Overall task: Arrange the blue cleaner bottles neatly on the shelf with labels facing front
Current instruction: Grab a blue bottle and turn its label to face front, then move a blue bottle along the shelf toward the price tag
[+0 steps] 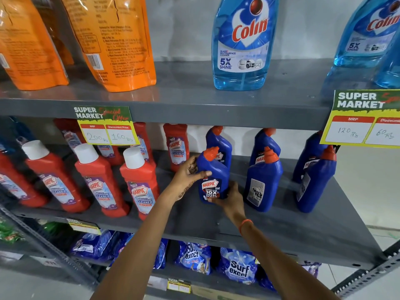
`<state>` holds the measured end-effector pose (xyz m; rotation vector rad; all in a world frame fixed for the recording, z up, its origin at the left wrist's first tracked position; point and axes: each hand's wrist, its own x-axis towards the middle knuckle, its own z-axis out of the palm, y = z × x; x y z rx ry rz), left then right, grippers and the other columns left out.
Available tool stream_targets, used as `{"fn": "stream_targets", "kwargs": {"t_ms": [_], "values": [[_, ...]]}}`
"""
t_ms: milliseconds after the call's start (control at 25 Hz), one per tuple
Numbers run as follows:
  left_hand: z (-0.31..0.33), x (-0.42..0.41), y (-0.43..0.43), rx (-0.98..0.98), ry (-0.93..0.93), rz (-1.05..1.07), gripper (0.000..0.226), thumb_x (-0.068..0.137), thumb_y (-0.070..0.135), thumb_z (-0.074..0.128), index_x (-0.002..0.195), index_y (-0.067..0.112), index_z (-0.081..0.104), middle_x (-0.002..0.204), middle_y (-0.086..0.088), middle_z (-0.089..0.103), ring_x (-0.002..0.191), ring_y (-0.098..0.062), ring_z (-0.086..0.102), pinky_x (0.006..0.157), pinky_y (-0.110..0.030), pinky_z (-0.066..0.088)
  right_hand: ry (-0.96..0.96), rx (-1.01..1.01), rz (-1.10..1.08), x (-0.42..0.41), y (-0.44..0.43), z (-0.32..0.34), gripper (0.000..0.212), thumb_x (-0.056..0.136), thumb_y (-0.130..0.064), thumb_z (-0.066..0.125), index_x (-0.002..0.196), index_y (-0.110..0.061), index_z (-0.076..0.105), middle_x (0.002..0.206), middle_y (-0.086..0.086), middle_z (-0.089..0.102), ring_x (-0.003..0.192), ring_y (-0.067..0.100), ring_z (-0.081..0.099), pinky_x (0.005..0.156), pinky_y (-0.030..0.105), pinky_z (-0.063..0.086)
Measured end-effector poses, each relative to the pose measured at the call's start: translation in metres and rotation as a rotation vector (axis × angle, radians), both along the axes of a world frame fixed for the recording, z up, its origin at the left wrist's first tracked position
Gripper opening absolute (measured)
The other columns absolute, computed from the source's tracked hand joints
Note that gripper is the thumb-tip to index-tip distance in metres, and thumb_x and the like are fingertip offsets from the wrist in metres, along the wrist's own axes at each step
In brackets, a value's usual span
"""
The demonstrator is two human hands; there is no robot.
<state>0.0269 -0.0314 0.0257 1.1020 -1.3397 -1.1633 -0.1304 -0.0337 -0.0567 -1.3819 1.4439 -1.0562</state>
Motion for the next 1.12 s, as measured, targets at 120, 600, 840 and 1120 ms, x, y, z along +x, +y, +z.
{"fn": "stream_targets", "kwargs": {"t_ms": [120,600,840,1120], "values": [[-0.002,0.003,-0.004,0.007,-0.013,0.004,0.048,0.079,-0.001,0.067,0.119,0.020,0.052,0.112,0.003,0.065,0.103,-0.007,0.065,0.081,-0.018,0.054,0.007,0.022,-0.036,0.003,-0.004,-0.001,0.071,0.054,-0.017,0.089,0.110,-0.010,0.044,0.105,0.009,0.068,0.095,0.027,0.066,0.079,0.040,0.055],[0.006,-0.092,0.033,-0.646,-0.734,0.312,0.088,0.082,0.046,0.058,0.146,0.012,0.008,0.156,-0.006,0.008,0.145,-0.020,0.010,0.119,-0.026,0.012,0.144,-0.552,-0.416,-0.052,0.058,0.030,0.048,0.073,-0.001,0.071,0.117,-0.004,0.052,0.109,0.009,0.053,0.101,0.013,0.048,0.091,0.017,0.039],[0.015,-0.124,-0.031,-0.044,-0.626,-0.277,0.090,0.071,0.022,0.078,0.144,0.019,0.026,0.151,-0.002,0.036,0.138,-0.019,0.033,0.115,-0.032,0.025,0.105,-0.182,-0.293,-0.097,0.035,0.002,0.053,0.071,-0.007,0.075,0.118,-0.003,0.050,0.116,0.019,0.059,0.107,0.031,0.053,0.090,0.034,0.042],[0.023,-0.150,-0.028,-0.007,-0.537,-0.039,0.058,0.059,0.023,0.087,0.111,0.013,0.061,0.111,-0.005,0.066,0.102,-0.019,0.061,0.091,-0.032,0.049,0.093,-0.075,0.011,-0.149,0.015,0.012,0.045,0.081,-0.005,0.064,0.123,-0.005,0.048,0.114,0.013,0.065,0.099,0.025,0.062,0.086,0.033,0.050]]}}
